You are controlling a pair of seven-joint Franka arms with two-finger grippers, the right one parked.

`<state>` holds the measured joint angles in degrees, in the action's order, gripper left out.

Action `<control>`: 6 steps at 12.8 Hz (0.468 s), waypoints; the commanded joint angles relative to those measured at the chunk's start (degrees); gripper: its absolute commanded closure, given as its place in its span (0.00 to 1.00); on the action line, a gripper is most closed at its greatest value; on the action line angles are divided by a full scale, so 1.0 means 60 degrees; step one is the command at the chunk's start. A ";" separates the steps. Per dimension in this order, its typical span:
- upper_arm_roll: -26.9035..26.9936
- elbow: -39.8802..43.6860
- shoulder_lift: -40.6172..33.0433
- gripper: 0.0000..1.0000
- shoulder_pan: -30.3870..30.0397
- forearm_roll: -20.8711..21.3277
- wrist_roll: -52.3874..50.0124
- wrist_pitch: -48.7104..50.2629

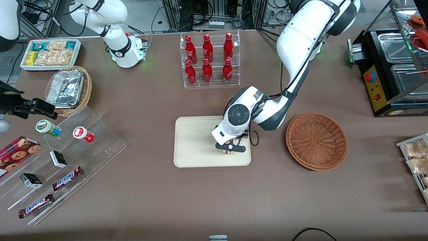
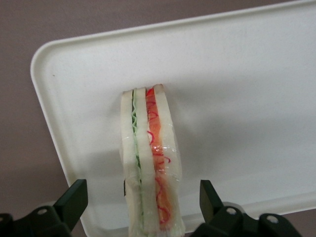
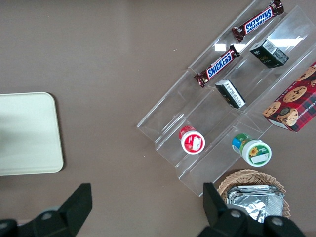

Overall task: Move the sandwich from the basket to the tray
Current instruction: 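Lower the sandwich onto the tray and open the left gripper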

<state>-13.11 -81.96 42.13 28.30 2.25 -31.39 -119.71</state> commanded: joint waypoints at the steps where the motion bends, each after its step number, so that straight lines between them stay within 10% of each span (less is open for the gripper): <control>1: 0.0090 0.0152 -0.0428 0.00 0.0045 0.0123 -0.0277 0.0628; 6: 0.0178 0.0403 -0.1058 0.00 -0.0364 0.0035 -0.0306 0.1201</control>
<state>-12.26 -79.68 37.94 27.71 2.25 -32.43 -114.49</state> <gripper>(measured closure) 0.000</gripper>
